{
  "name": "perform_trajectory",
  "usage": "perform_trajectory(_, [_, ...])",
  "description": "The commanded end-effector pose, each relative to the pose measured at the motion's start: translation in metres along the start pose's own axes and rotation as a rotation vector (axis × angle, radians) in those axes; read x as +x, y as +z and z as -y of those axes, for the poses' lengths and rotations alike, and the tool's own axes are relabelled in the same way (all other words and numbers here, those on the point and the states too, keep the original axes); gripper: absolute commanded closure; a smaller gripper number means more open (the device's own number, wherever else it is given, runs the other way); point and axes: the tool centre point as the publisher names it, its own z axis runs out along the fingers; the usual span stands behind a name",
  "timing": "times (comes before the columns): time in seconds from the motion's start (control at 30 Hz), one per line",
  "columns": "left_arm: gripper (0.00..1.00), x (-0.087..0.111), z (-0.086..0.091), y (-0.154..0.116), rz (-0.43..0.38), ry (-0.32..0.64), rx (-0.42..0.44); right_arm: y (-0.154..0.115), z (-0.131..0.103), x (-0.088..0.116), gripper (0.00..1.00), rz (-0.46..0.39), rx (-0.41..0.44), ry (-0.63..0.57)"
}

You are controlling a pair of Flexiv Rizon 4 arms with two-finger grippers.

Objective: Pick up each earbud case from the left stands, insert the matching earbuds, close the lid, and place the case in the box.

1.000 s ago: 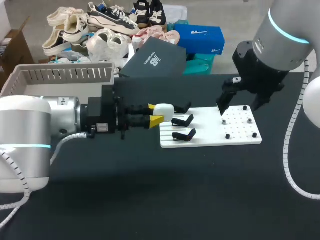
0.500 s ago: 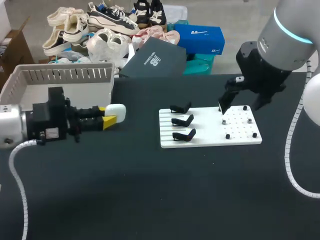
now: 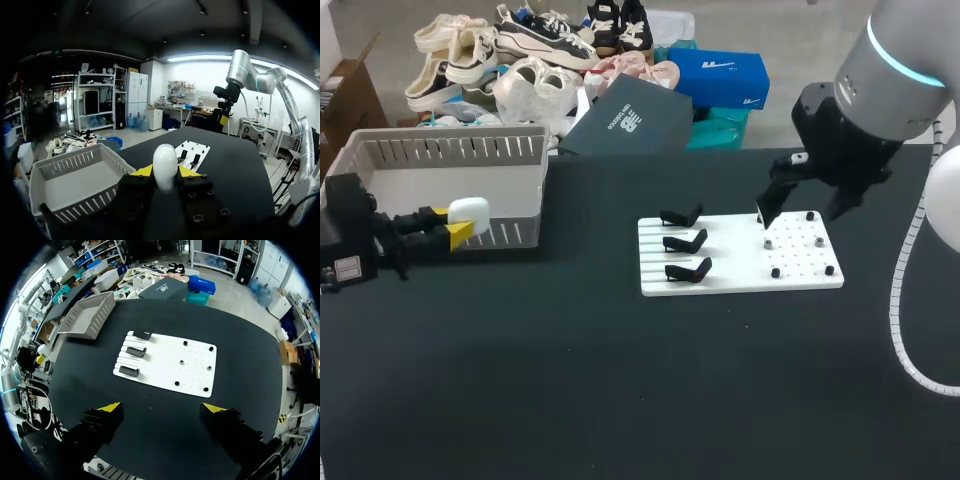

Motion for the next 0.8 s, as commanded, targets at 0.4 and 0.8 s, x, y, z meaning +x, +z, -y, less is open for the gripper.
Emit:
perform_trajectory(0.4, [1.00,-0.006,-0.071,0.052,-0.018,-0.015,-0.164,0.001,0.000,0.000,0.00,0.002,0.000,0.001])
perform_trajectory(0.8, [1.00,0.001,-0.121,0.061,-0.055,-0.057,-0.225,0.001,0.000,0.000,0.00,0.002,0.000,0.001])
